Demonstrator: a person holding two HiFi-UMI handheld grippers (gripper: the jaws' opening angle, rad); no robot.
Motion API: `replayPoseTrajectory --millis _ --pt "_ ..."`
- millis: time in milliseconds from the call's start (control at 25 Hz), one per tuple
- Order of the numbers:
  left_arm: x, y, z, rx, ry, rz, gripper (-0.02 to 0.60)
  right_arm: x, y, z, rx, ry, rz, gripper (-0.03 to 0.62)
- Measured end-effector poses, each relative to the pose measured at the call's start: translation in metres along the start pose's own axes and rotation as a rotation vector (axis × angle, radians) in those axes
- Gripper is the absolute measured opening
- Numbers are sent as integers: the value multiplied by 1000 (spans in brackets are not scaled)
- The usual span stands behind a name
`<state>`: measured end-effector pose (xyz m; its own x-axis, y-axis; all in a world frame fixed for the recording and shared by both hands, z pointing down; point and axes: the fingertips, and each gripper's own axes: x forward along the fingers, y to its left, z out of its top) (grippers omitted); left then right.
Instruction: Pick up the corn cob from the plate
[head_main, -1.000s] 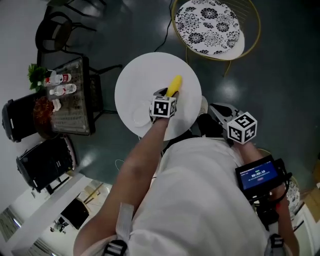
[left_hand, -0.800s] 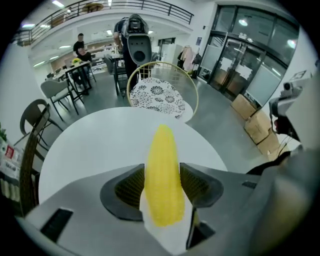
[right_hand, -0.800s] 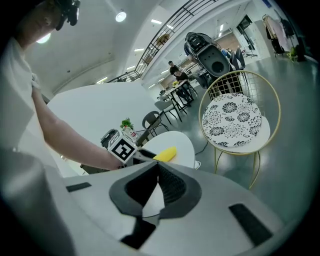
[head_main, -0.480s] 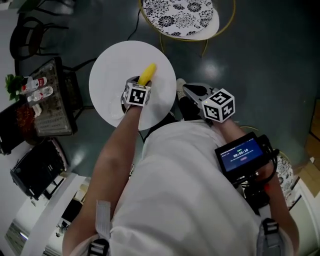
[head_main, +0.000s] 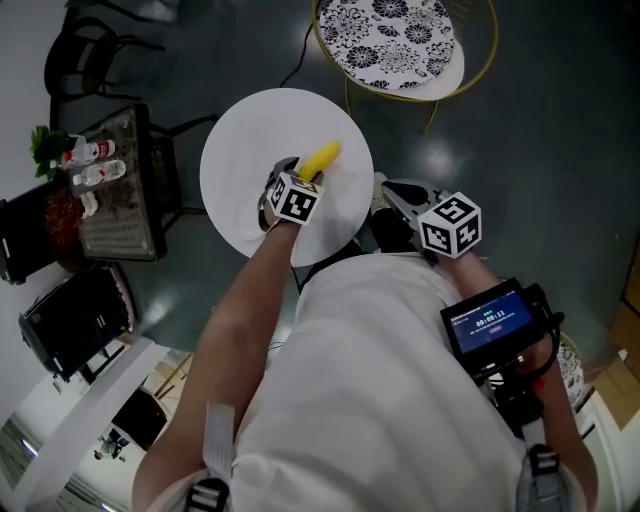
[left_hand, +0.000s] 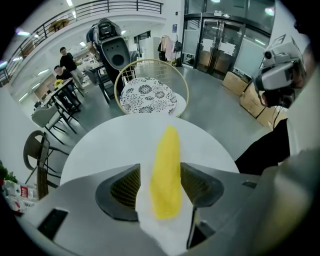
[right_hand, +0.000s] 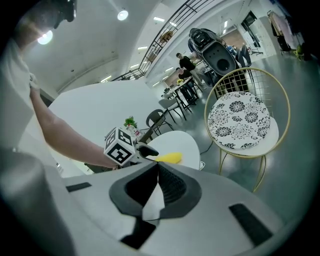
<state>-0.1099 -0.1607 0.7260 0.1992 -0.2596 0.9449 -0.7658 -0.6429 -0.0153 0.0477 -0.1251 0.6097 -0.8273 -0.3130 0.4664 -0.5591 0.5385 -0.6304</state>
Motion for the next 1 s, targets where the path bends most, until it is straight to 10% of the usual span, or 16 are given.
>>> replayPoseTrajectory --millis 1000 --pt "-78 -11 -4 -130 -168 -2 180 22 19 23 -65 48 100 9"
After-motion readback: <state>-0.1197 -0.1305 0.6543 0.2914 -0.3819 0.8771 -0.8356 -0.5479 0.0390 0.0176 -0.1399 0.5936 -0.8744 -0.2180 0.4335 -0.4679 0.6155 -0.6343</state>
